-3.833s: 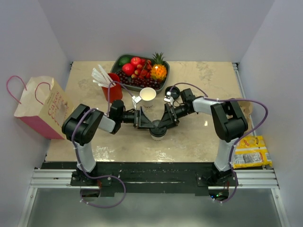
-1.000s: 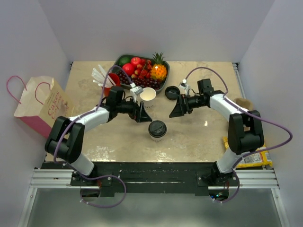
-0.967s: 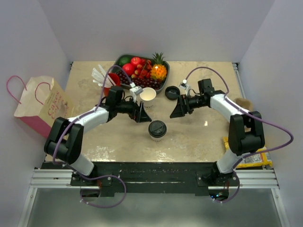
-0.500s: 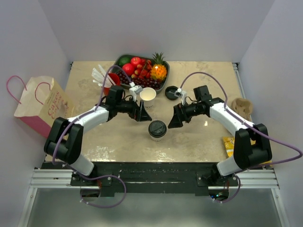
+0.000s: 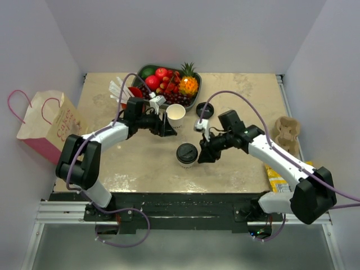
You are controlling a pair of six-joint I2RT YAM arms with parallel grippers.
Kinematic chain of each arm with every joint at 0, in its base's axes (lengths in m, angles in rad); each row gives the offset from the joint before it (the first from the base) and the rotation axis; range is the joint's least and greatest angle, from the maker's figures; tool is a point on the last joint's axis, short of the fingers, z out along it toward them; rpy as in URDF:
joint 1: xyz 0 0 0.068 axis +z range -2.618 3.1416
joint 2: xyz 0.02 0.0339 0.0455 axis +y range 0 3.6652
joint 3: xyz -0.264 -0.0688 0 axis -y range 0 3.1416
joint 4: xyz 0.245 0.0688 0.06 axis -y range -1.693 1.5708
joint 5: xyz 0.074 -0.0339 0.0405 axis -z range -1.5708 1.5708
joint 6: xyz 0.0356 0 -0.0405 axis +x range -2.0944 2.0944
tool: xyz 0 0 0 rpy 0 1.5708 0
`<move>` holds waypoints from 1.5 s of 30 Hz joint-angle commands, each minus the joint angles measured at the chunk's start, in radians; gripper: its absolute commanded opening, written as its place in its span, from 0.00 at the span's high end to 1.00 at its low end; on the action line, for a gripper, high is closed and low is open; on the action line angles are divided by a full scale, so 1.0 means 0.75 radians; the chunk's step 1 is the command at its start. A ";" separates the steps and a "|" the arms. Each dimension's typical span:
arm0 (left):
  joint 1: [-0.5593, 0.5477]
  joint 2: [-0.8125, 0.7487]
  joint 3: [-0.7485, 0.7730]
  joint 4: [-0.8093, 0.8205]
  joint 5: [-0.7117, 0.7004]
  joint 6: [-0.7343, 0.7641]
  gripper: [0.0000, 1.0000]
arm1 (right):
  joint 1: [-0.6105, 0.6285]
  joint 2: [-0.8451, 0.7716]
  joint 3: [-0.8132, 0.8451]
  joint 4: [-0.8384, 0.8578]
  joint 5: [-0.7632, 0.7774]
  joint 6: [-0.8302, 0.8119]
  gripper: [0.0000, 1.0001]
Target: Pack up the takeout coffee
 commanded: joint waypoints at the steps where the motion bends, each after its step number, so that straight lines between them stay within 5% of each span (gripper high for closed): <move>1: 0.000 0.043 -0.029 0.055 0.021 -0.030 0.27 | 0.204 -0.010 0.058 -0.088 0.165 -0.247 0.76; 8: 0.000 0.129 -0.095 0.268 0.046 -0.173 0.28 | 0.308 0.072 0.066 -0.181 0.228 -0.390 0.84; 17: -0.008 0.168 -0.221 0.602 0.150 -0.396 0.28 | 0.325 0.272 0.170 -0.050 0.285 -0.239 0.86; 29: -0.008 0.046 -0.301 0.532 0.117 -0.371 0.28 | 0.143 0.465 0.295 -0.052 0.404 -0.221 0.90; 37: 0.007 -0.079 -0.320 0.285 -0.030 -0.271 0.28 | 0.098 0.575 0.401 -0.035 0.400 -0.188 0.90; 45: 0.027 -0.279 -0.422 0.180 -0.095 -0.210 0.27 | 0.073 0.486 0.346 -0.125 0.390 -0.206 0.92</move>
